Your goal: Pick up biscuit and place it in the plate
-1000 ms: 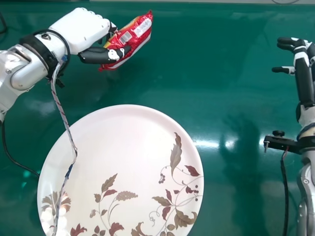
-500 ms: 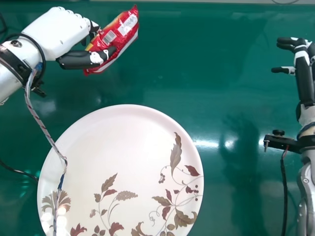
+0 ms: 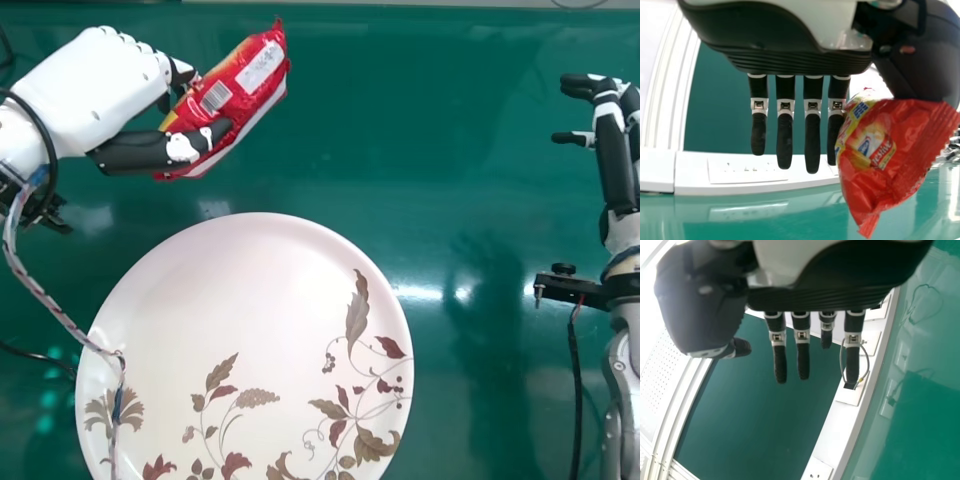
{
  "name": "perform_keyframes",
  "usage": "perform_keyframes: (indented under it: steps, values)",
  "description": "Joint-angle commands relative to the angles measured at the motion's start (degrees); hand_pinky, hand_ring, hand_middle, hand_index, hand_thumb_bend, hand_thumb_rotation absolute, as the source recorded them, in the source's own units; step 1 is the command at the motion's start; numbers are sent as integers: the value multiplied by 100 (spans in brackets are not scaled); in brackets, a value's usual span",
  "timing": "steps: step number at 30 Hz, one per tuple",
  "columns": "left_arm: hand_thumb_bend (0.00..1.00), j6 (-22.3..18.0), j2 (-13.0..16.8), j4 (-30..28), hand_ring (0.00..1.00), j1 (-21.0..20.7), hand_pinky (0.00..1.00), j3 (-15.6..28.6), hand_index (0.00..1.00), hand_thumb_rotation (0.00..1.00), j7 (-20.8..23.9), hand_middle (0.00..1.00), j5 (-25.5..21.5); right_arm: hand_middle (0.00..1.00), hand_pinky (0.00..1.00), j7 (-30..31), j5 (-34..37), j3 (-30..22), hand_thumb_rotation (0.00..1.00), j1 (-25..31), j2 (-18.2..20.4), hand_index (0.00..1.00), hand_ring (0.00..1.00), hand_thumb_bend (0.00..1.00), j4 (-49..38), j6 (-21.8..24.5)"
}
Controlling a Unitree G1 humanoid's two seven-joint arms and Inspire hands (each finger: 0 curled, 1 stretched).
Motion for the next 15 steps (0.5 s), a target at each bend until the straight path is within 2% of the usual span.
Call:
perform_keyframes:
  steps: [1,3,4,8,11,15]
  values:
    - [47,-332,79,-240,42,283,48,330,48,0,288,45,-65,80,59,-28,-15,-27,59,86,13,75,76,39,-107,50]
    - [49,-483,45,-406,44,499,27,488,48,0,313,46,-111,80,60,-23,-14,-21,58,93,20,75,76,39,-139,92]
    - [49,-528,35,-517,44,615,21,560,48,0,277,46,-167,80,60,-22,-10,-19,57,91,24,75,76,38,-151,113]
    - [50,-672,86,-949,44,1041,18,769,49,0,-24,46,-592,80,60,-15,-28,1,59,66,7,76,77,39,-129,126]
    - [50,-875,17,-1152,43,1278,16,939,50,0,3,46,-600,81,62,1,-15,7,59,45,-10,75,77,38,-86,84]
    - [50,-519,-62,-1856,44,1805,15,1247,49,0,-342,46,-652,80,61,-6,-61,28,60,30,-38,74,77,37,-47,63]
